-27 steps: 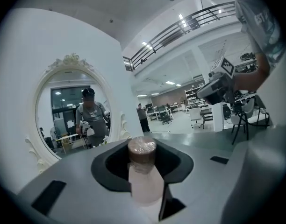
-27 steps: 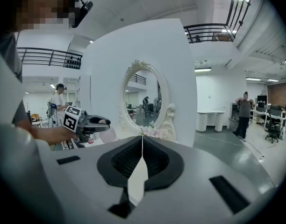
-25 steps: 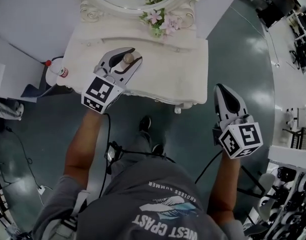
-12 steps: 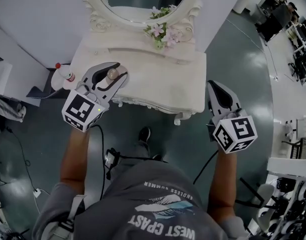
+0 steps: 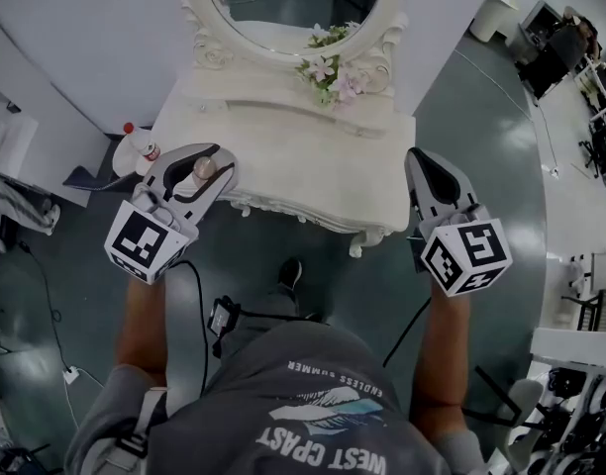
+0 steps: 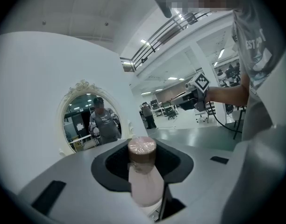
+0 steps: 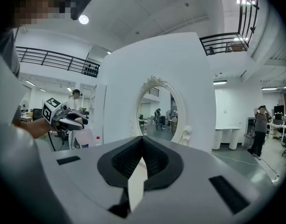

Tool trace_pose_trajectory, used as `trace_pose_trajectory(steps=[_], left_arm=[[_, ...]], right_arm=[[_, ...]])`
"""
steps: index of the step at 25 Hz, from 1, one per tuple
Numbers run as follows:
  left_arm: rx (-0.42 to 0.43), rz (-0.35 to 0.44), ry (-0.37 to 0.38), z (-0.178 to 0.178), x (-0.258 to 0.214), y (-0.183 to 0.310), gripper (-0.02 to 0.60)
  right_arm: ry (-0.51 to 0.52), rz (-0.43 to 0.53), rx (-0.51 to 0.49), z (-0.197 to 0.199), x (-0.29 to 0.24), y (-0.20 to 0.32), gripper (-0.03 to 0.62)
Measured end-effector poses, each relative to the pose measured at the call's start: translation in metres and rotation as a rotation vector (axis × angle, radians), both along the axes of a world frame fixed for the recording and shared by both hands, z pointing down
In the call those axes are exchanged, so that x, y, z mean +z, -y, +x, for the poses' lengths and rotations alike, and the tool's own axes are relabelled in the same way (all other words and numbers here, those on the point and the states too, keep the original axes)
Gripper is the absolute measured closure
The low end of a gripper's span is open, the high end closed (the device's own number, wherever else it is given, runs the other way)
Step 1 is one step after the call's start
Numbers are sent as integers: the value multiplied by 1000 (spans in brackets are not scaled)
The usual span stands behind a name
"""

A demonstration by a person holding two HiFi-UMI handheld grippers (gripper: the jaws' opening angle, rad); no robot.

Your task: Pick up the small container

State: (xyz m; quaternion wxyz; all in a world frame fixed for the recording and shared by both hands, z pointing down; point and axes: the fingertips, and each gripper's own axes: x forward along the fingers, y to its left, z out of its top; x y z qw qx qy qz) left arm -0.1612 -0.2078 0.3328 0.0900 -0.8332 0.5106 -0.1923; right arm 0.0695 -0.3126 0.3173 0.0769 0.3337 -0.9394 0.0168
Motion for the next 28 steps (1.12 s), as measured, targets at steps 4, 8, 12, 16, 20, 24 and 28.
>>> trace_pose_trajectory(steps=[4,8,12,16,20,24,28], left_arm=[[-23,-3,7,-3,-2,-11,446],[-56,-20,1,-8,0,-19,445],[-64,-17,11,-14,6,-20,446],[-81,-34,4,-19,15,-25,445],[-98,-42,5,-25,19,-28,446],[-109,-45,4,-28,21,-32,446],[-120,-49,0,-31,24,-35,446]], right_arm=[[-34,-2,-8,-3,3,-1,569],[-46,-23,-13,-3,5,-2,569],[-47,-28,-24,-4,8,-5,569],[-50,-34,-34,-9,13,-9,569],[-52,-40,-45,-13,16,-11,569],[-52,-44,-50,-14,19,-15,569],[-54,-49,-56,-16,22,-18,569]])
